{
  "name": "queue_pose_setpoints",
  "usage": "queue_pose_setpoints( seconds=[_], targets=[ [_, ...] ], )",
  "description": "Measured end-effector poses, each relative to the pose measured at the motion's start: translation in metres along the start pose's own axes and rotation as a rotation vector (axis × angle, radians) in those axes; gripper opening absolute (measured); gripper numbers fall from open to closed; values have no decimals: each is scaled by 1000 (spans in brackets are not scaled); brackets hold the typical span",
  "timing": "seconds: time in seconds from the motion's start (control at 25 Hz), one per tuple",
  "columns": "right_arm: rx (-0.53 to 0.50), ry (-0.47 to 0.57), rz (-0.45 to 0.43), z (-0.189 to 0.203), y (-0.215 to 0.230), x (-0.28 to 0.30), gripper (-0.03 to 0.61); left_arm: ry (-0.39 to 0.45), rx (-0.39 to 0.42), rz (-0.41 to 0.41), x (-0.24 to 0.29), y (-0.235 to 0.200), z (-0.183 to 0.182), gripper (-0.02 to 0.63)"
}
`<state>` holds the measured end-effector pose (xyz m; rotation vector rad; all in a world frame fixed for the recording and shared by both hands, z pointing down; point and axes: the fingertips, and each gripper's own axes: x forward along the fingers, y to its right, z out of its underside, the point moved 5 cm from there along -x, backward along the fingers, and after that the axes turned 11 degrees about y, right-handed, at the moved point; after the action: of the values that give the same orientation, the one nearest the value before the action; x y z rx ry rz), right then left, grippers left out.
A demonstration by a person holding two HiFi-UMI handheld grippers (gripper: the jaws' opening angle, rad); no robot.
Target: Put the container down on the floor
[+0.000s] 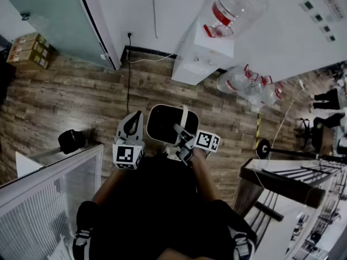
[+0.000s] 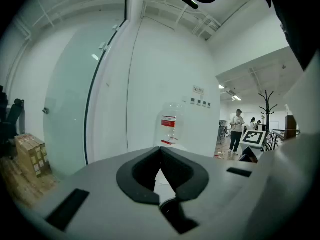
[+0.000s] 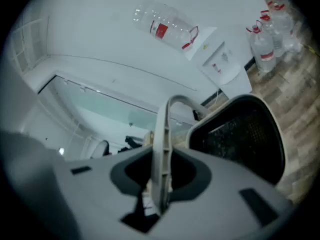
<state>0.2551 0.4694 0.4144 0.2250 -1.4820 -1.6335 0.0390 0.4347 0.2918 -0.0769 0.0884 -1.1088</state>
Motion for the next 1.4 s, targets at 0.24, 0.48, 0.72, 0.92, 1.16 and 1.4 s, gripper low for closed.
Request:
queue_pose_setpoints(
  seconds=[0.24, 0.48, 0.72, 0.92, 1.16, 1.4],
  targets=[
    [-5, -6, -21, 2, -5, 3, 95, 0, -6, -3, -1, -2, 0, 28],
    [-14, -19, -3, 8, -7, 5, 95, 0, -19, -1, -3, -7, 2, 28],
    [-4, -23, 14, 6, -12, 8, 95, 1, -34, -5, -4, -18, 1, 28],
    [-20, -18, 29, 8, -16, 17, 95, 10, -37, -3, -4, -35, 1, 28],
    [-22, 2, 49, 13, -25, 33, 95, 10, -58, 13, -7, -68, 1, 28],
    [1, 42, 65, 24, -34, 59, 95, 6, -63, 50, -8, -104, 3, 28]
  ],
)
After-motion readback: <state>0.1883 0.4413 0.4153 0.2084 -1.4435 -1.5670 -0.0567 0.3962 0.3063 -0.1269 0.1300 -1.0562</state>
